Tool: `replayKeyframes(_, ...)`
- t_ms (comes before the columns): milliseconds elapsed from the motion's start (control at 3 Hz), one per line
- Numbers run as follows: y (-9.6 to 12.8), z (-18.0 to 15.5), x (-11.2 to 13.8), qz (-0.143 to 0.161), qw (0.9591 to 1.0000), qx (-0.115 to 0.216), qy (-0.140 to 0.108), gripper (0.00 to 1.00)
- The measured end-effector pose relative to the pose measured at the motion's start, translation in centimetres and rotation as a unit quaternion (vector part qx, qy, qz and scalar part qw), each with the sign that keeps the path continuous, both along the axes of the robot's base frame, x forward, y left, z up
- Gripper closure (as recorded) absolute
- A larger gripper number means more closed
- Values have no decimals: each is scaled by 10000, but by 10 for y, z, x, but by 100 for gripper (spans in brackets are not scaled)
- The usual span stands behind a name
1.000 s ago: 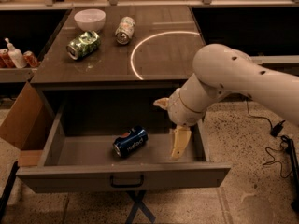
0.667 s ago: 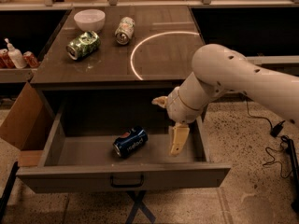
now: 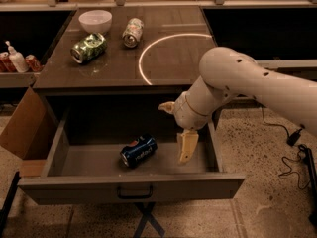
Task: Pick pepsi can from top drawer and place on counter
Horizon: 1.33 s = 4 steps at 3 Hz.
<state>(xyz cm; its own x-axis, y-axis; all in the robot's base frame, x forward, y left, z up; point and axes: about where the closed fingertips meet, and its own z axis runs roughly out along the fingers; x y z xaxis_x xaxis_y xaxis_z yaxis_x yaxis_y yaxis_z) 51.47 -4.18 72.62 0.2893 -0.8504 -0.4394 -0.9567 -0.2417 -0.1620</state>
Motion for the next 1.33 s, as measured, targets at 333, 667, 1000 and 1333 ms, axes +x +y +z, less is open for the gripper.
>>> replayKeyframes(333, 10, -10, 13, 387, 9990, -15, -224, 0)
replayKeyframes(667, 18, -24, 21, 792, 9959, 50, -442, 0)
replayKeyframes(1000, 29, -35, 26, 1104, 9919, 17, -631, 0)
replayKeyframes(1333, 55, -45, 27, 1551, 9852, -209, -706, 0)
